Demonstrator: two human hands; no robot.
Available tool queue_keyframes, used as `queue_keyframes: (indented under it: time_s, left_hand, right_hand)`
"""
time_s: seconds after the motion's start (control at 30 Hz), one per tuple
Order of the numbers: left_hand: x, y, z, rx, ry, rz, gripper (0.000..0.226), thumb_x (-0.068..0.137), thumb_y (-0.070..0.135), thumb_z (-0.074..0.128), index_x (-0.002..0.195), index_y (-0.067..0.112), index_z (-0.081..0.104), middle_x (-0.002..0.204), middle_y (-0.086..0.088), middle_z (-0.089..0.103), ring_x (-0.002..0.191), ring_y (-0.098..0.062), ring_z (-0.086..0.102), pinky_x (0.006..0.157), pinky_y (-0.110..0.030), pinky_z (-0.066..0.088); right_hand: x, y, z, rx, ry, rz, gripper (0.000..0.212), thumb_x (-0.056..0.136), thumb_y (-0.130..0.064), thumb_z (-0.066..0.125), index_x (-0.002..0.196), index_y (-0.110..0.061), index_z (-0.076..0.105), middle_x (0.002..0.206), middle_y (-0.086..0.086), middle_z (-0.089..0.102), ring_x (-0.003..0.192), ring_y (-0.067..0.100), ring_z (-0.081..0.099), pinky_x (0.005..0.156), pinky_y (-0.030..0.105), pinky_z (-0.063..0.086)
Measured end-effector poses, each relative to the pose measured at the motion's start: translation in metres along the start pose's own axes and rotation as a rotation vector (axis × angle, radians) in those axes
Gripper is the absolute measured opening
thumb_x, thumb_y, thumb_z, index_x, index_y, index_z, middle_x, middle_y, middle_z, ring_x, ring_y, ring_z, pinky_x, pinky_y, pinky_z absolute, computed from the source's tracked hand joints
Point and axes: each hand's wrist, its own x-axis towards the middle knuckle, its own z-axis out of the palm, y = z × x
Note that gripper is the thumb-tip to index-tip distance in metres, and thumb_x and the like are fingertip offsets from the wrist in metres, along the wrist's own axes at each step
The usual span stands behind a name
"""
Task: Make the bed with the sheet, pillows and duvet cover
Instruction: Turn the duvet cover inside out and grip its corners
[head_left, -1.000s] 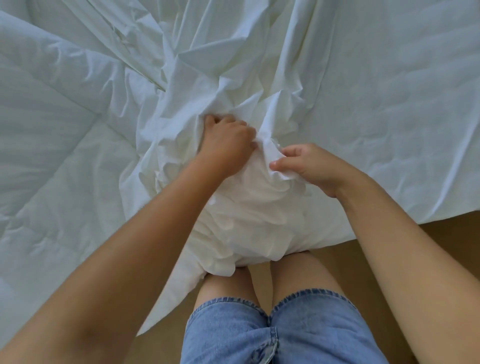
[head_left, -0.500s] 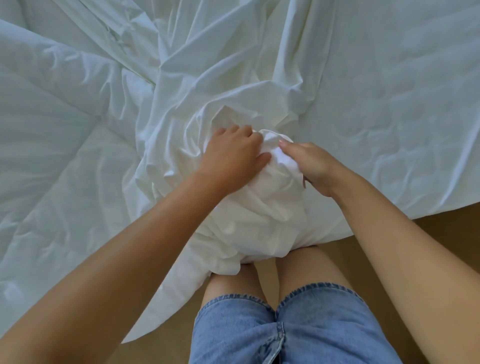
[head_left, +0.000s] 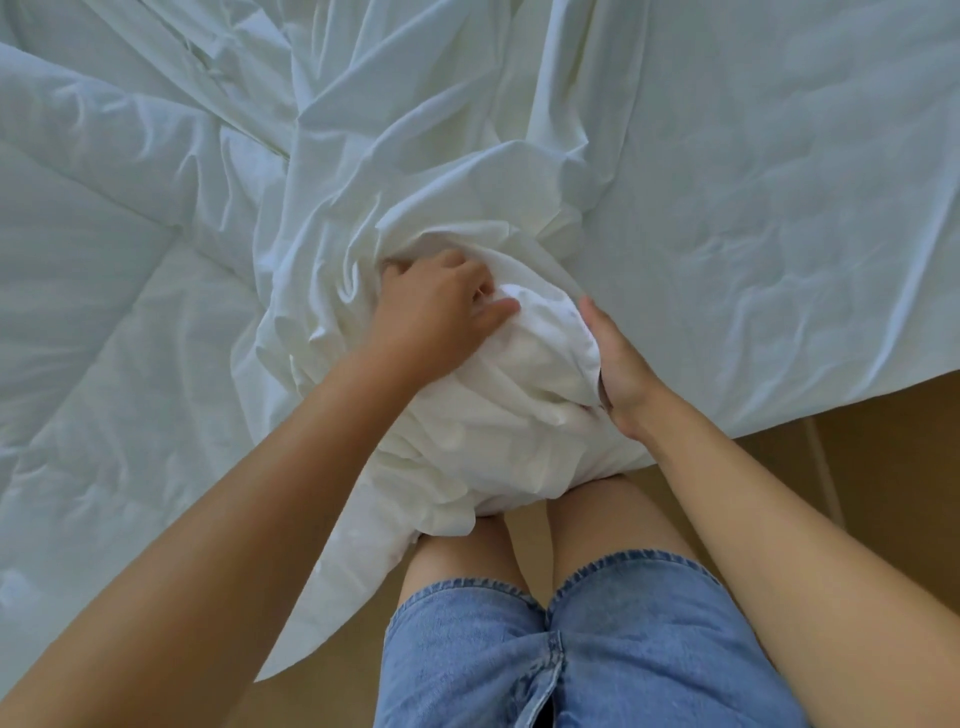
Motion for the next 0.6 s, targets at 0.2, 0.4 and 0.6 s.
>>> queue_keyframes:
  time_s: [0.2, 0.4, 0.6]
  left_hand:
    - [-0.008, -0.004, 0.0, -0.104, 0.064, -0.029, 0.023, 0.091, 0.031, 0.058, 0.081, 0.011, 0.065, 0.078, 0.01, 0.047, 0.084, -0.021, 0.053, 0.08, -0.031, 0.034]
    - [-0.02, -0.031, -0.026, -0.318, 0.125, -0.334, 0.017, 0.085, 0.028, 0.066, 0.073, 0.016, 0.065, 0.068, 0.01, 0.05, 0.071, -0.015, 0.053, 0.068, -0.027, 0.042]
    - [-0.035, -0.013, -0.012, -0.138, 0.367, -0.383, 0.013, 0.089, 0.02, 0.058, 0.088, 0.009, 0.064, 0.084, -0.001, 0.058, 0.078, -0.021, 0.055, 0.073, -0.037, 0.047]
  right_hand:
    - [0.001, -0.053, 0.003, -0.523, 0.235, -0.335, 0.024, 0.088, -0.031, 0.06, 0.077, -0.01, 0.062, 0.07, -0.001, 0.059, 0.066, 0.012, 0.053, 0.067, 0.026, 0.043]
    - [-0.002, -0.098, 0.052, -1.038, -0.062, -0.198, 0.048, 0.089, -0.043, 0.055, 0.054, -0.018, 0.034, 0.052, -0.005, 0.036, 0.044, 0.01, 0.034, 0.043, 0.023, 0.023]
    - [0.006, -0.113, 0.07, -1.228, 0.023, -0.223, 0.033, 0.089, -0.007, 0.048, 0.059, -0.013, 0.038, 0.06, 0.003, 0.037, 0.053, 0.017, 0.035, 0.045, 0.027, 0.022]
